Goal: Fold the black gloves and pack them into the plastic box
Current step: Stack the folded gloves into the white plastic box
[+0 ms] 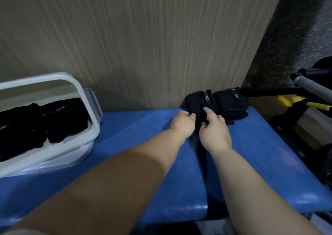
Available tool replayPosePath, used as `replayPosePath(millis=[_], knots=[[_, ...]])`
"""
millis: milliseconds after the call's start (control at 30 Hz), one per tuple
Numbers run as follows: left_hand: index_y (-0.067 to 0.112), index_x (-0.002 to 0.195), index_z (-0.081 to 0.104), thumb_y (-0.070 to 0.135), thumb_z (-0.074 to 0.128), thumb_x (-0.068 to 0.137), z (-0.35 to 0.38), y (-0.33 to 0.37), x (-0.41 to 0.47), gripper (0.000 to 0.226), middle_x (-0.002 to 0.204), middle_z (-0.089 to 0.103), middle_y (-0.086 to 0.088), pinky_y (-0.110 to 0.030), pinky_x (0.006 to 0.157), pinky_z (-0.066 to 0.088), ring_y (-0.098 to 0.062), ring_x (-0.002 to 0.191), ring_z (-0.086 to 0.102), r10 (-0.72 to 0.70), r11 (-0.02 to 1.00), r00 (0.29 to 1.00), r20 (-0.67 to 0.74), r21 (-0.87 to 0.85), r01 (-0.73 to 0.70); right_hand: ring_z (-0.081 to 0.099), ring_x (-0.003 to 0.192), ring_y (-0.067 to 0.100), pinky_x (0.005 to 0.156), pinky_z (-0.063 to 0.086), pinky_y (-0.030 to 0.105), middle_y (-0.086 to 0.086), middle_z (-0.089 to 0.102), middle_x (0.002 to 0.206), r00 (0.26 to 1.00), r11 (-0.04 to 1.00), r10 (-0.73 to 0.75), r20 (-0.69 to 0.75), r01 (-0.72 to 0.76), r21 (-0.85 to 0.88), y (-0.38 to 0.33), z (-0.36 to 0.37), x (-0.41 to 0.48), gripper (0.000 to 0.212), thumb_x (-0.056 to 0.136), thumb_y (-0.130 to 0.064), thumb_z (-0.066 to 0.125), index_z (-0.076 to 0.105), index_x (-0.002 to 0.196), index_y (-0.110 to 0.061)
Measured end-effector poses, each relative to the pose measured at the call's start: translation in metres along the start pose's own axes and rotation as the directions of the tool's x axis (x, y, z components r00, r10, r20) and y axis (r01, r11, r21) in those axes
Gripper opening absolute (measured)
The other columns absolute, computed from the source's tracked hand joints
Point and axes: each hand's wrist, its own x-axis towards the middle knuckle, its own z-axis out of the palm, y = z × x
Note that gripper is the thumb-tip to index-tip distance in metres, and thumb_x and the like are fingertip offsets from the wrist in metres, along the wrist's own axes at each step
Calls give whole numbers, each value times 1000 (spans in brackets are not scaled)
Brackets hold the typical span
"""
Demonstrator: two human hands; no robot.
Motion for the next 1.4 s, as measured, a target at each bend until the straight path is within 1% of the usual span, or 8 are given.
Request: replayPosePath(millis=[200,500,700,800,867,933,1100,1400], knots=[[9,126,52,52,53,92,6,8,19,54,119,57,-3,-33,94,43,-25,116,53,-103,985,995,-15,-144,100,48,118,24,90,47,40,3,41,136,999,1000,27,37,-27,-5,0,0,3,53,94,-14,40,36,144,-32],[14,89,53,18,59,85,-7,21,18,8,96,64,-9,-39,90,52,-26,95,62,-30,893,999,-11,-450,22,52,108,23,86,46,43,0,54,115,925,994,-16,-379,57,97,-17,-8,3,27,95,-31,47,56,120,-25],[9,86,47,2,52,87,-52,24,-10,8,93,60,-15,-38,83,57,-26,88,62,33,767,999,19,-642,-13,51,107,18,84,36,28,2,54,117,915,960,45,-400,71,270,-29,-9,3,29,95,-35,51,57,118,-18],[11,82,47,-1,48,88,-81,10,-28,13,84,59,-10,-36,76,57,-22,79,60,33,745,999,34,-667,-2,57,106,16,86,41,28,-2,61,110,965,839,144,-218,-2,545,-40,-7,4,27,94,-43,54,60,107,-20],[12,81,47,-2,47,88,-101,-5,-42,15,82,60,-9,-33,68,56,-20,77,60,36,748,998,57,-664,11,64,101,17,82,48,32,-3,67,105,972,585,188,138,-224,780,-54,-4,-1,35,89,-53,56,62,103,-21],[12,83,48,-1,46,89,-120,-22,-55,15,84,61,-9,-30,62,54,-20,78,60,25,758,997,73,-652,29,68,91,16,75,50,34,-3,70,96,900,475,128,417,-425,771,-64,1,-8,39,84,-59,58,64,97,-23],[12,86,48,-2,42,90,-159,-59,-81,15,82,55,-9,-33,62,50,-21,75,56,-21,784,997,76,-617,64,68,78,19,71,53,31,5,71,86,677,591,61,734,-617,520,-89,31,-44,33,85,-46,60,69,98,-17],[12,89,58,3,46,91,-218,-111,-103,15,90,66,-12,-40,75,53,-26,85,63,-72,701,995,63,-707,96,69,92,26,76,58,35,14,71,109,549,556,13,836,-699,450,-123,80,-88,49,76,-34,65,66,116,-6]])
